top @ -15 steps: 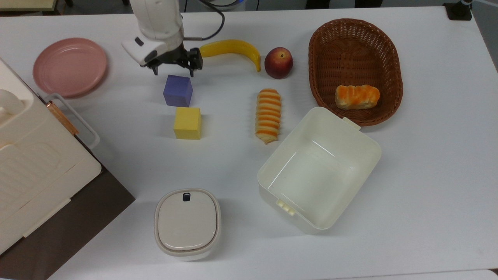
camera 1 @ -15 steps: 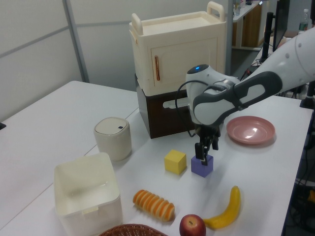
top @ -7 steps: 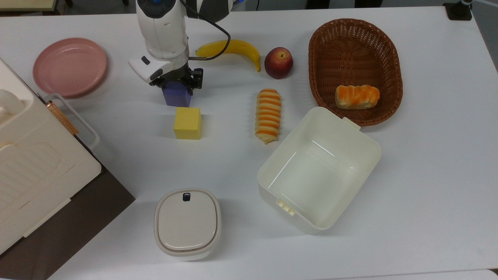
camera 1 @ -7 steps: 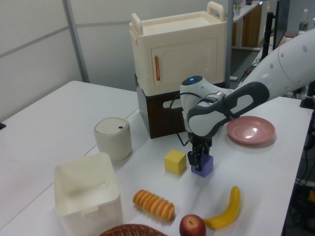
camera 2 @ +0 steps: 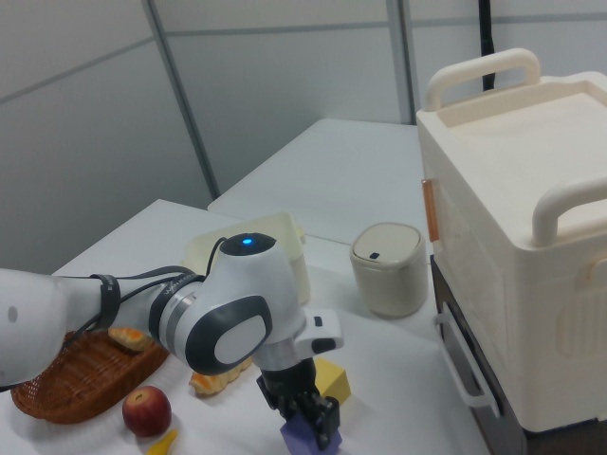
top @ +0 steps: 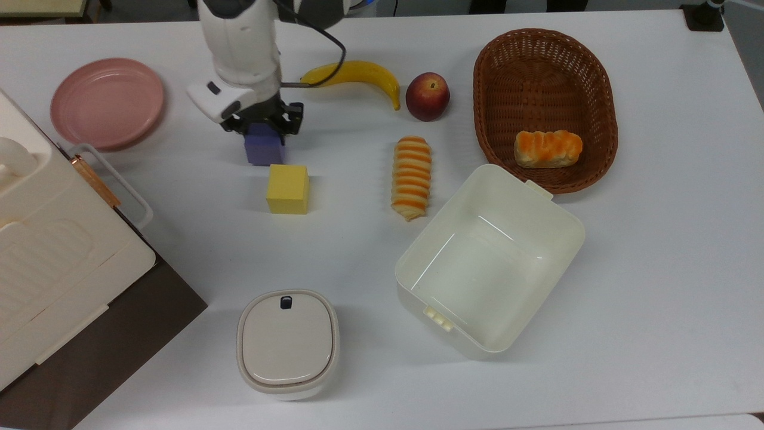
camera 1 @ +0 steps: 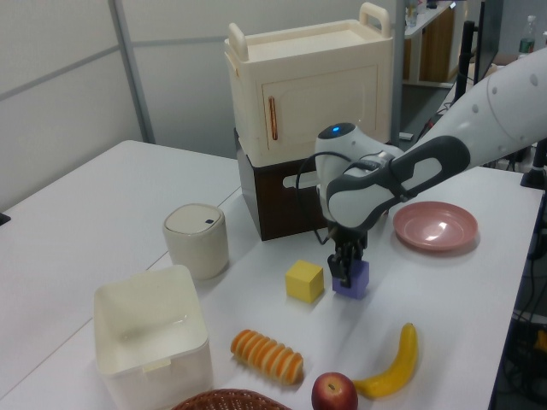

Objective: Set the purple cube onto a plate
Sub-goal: 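Carry the purple cube over the pink plate and lower it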

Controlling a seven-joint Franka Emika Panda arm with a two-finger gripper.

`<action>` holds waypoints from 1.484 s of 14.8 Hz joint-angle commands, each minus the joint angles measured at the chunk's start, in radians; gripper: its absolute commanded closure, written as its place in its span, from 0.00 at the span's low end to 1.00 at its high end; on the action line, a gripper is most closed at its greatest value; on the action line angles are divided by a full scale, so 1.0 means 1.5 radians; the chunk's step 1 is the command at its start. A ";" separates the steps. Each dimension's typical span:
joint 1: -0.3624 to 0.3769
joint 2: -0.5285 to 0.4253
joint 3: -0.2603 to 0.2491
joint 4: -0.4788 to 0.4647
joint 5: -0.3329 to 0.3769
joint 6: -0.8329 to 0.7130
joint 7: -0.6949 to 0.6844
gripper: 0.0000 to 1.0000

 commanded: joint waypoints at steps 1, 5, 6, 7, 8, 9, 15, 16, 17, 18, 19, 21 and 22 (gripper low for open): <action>-0.048 -0.038 -0.006 0.018 0.001 -0.058 -0.087 0.79; -0.098 -0.028 -0.019 0.077 0.000 -0.098 -0.158 0.79; -0.108 -0.016 -0.026 0.085 0.000 -0.097 -0.180 0.79; -0.117 0.002 -0.030 0.098 -0.001 -0.094 -0.203 0.79; -0.129 0.012 -0.030 0.101 -0.003 -0.091 -0.216 0.78; -0.144 0.018 -0.030 0.106 -0.006 -0.090 -0.232 0.76; -0.248 0.036 -0.031 0.112 -0.005 -0.070 -0.383 0.76; -0.259 0.036 -0.036 0.112 -0.003 -0.070 -0.404 0.74; -0.266 0.039 -0.038 0.119 -0.003 -0.070 -0.417 0.71; -0.273 0.045 -0.038 0.126 -0.003 -0.069 -0.427 0.71; -0.277 0.059 -0.038 0.136 -0.003 -0.069 -0.430 0.66; -0.278 0.080 -0.038 0.153 -0.001 -0.066 -0.429 0.37; -0.278 0.086 -0.038 0.159 0.000 -0.062 -0.421 0.18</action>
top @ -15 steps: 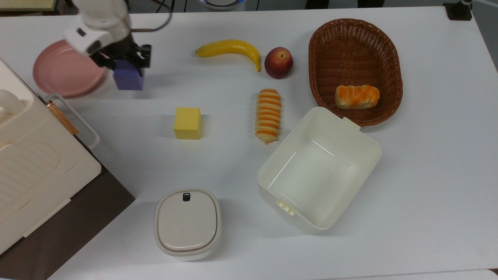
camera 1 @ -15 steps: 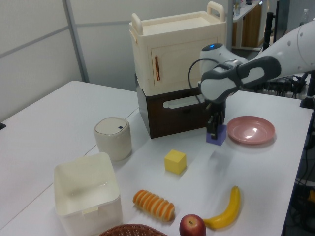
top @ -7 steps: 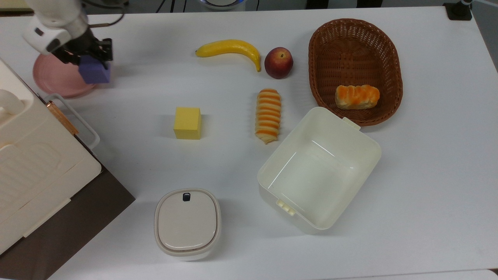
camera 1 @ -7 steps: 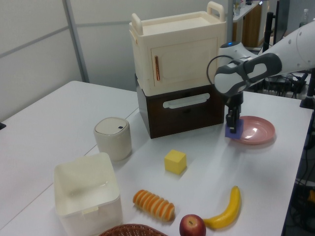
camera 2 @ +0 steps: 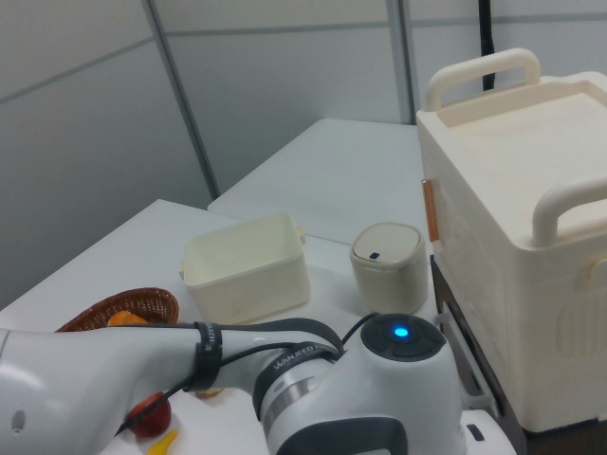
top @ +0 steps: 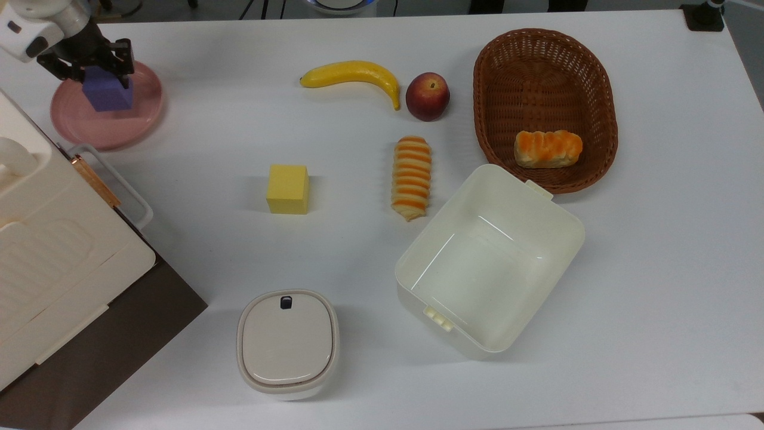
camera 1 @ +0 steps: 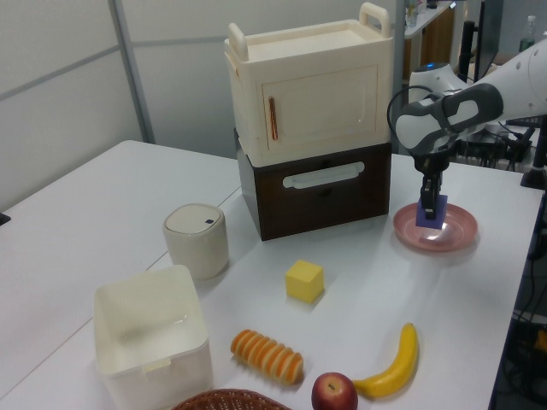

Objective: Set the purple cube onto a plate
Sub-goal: 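Open the gripper to release the cube onto the plate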

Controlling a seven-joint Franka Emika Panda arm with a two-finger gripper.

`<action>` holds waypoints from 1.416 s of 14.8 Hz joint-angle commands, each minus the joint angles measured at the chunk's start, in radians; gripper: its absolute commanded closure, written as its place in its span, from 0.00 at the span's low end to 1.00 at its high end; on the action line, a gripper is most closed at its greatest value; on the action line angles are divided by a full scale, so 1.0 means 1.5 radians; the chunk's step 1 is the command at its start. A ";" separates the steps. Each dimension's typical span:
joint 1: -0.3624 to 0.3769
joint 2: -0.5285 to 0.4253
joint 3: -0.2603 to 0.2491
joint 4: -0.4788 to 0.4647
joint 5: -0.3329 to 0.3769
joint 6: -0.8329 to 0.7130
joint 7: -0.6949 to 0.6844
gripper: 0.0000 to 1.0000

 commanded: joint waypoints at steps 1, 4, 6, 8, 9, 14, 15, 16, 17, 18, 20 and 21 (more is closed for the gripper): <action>0.006 0.038 -0.002 0.034 0.000 0.015 -0.001 0.02; 0.005 0.034 -0.002 0.037 0.001 0.012 -0.001 0.00; 0.005 0.021 -0.002 0.043 0.001 0.004 0.000 0.00; 0.009 0.010 0.004 0.044 0.002 -0.004 0.017 0.00; 0.013 0.005 0.007 0.050 0.001 -0.020 0.040 0.00; 0.055 -0.017 0.081 0.087 0.001 -0.087 0.204 0.00; 0.071 -0.023 0.091 0.091 0.001 -0.097 0.238 0.00; 0.093 -0.025 0.096 0.098 0.001 -0.108 0.275 0.00; 0.117 -0.026 0.097 0.109 0.001 -0.121 0.312 0.00; 0.158 -0.027 0.097 0.127 0.001 -0.156 0.366 0.00; 0.215 -0.036 0.097 0.153 0.001 -0.210 0.416 0.00; 0.239 -0.046 0.097 0.161 0.001 -0.231 0.426 0.00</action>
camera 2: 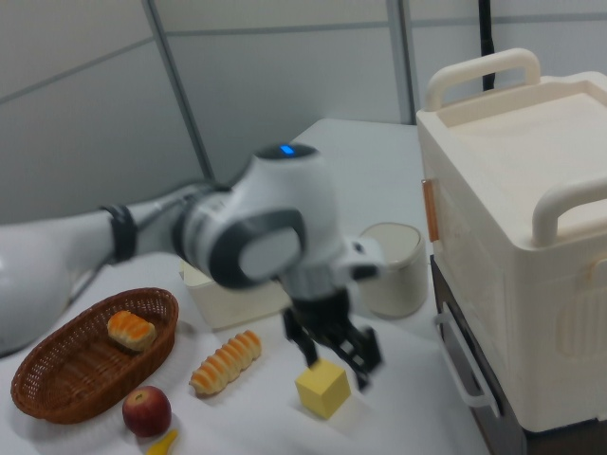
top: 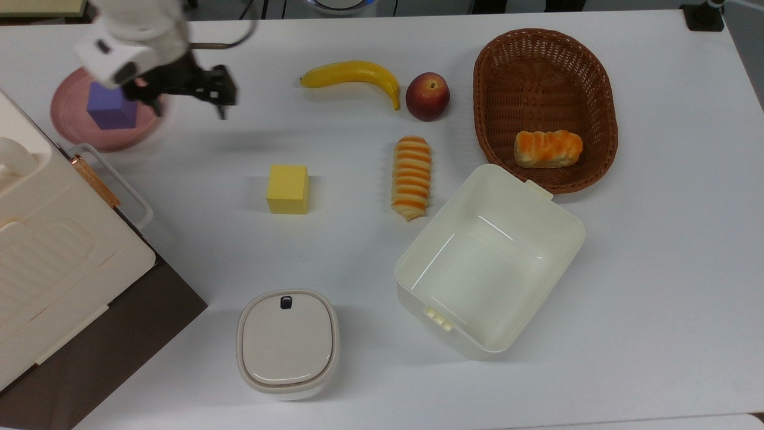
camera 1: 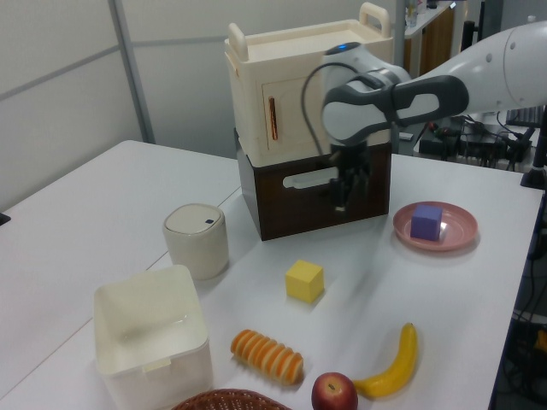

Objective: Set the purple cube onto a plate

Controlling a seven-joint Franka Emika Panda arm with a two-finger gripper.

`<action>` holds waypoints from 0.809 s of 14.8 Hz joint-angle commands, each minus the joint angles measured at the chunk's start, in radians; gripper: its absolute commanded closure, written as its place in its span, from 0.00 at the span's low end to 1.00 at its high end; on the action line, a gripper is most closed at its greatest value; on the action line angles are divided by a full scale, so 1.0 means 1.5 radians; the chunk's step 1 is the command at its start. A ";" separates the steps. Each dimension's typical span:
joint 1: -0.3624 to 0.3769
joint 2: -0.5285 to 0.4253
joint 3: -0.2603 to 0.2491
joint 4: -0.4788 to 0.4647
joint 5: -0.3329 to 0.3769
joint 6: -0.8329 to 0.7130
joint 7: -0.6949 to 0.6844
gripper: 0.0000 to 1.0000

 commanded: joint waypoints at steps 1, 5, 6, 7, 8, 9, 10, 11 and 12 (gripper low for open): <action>0.097 -0.041 -0.008 0.032 0.000 -0.089 0.067 0.00; 0.166 -0.103 -0.009 0.032 0.001 -0.124 0.108 0.00; 0.176 -0.108 -0.009 0.034 0.001 -0.128 0.137 0.00; 0.182 -0.111 -0.009 0.034 0.001 -0.131 0.169 0.00; 0.183 -0.111 -0.009 0.033 0.001 -0.132 0.190 0.00; 0.183 -0.111 -0.008 0.034 0.001 -0.142 0.193 0.00; 0.182 -0.112 -0.008 0.035 0.001 -0.147 0.190 0.00; 0.182 -0.114 -0.009 0.037 0.001 -0.149 0.190 0.00; 0.181 -0.114 -0.010 0.038 0.001 -0.151 0.190 0.00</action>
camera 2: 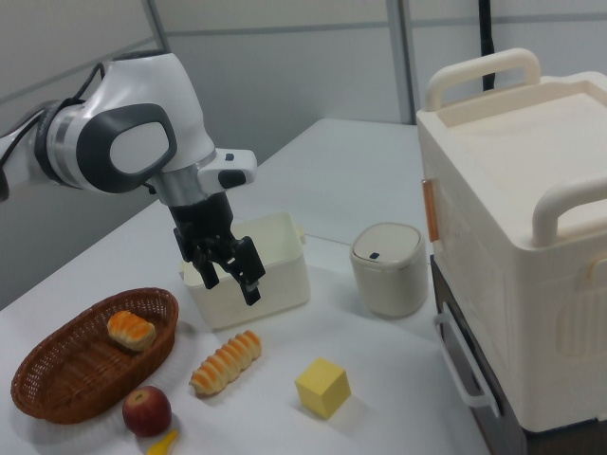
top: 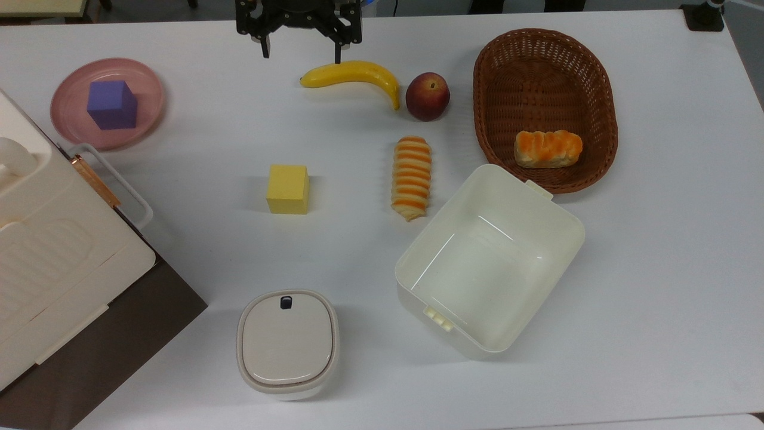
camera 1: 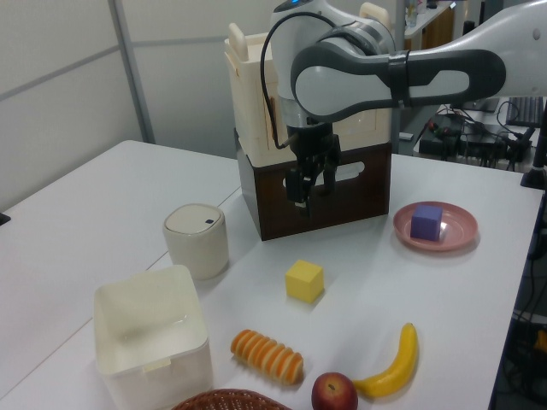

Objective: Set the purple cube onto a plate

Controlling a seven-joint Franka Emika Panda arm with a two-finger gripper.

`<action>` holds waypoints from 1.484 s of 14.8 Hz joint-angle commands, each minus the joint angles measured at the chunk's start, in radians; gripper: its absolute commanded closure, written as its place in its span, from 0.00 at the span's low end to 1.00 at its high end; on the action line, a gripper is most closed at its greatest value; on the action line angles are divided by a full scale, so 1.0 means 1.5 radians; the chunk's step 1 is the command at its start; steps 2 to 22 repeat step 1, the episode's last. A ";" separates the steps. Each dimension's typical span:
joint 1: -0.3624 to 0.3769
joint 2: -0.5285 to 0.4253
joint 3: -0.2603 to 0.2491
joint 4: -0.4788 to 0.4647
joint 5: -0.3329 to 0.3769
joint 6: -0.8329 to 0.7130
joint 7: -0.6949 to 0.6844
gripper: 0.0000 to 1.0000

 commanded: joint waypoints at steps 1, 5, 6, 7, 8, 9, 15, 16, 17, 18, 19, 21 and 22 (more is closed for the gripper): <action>0.006 -0.011 -0.013 -0.004 0.001 -0.015 0.015 0.00; 0.006 -0.011 -0.013 -0.004 0.001 -0.015 0.015 0.00; 0.006 -0.011 -0.013 -0.004 0.001 -0.015 0.015 0.00; 0.006 -0.011 -0.013 -0.004 0.001 -0.015 0.015 0.00; 0.006 -0.011 -0.013 -0.004 0.001 -0.015 0.015 0.00; 0.006 -0.011 -0.013 -0.004 0.001 -0.015 0.015 0.00; 0.006 -0.011 -0.013 -0.004 0.001 -0.015 0.015 0.00; 0.006 -0.011 -0.013 -0.004 0.001 -0.015 0.015 0.00; 0.006 -0.011 -0.013 -0.004 0.001 -0.015 0.015 0.00; 0.006 -0.011 -0.013 -0.004 0.001 -0.015 0.015 0.00; 0.006 -0.011 -0.013 -0.004 0.001 -0.015 0.015 0.00; 0.006 -0.011 -0.013 -0.004 0.001 -0.015 0.015 0.00; 0.006 -0.011 -0.013 -0.004 0.001 -0.015 0.015 0.00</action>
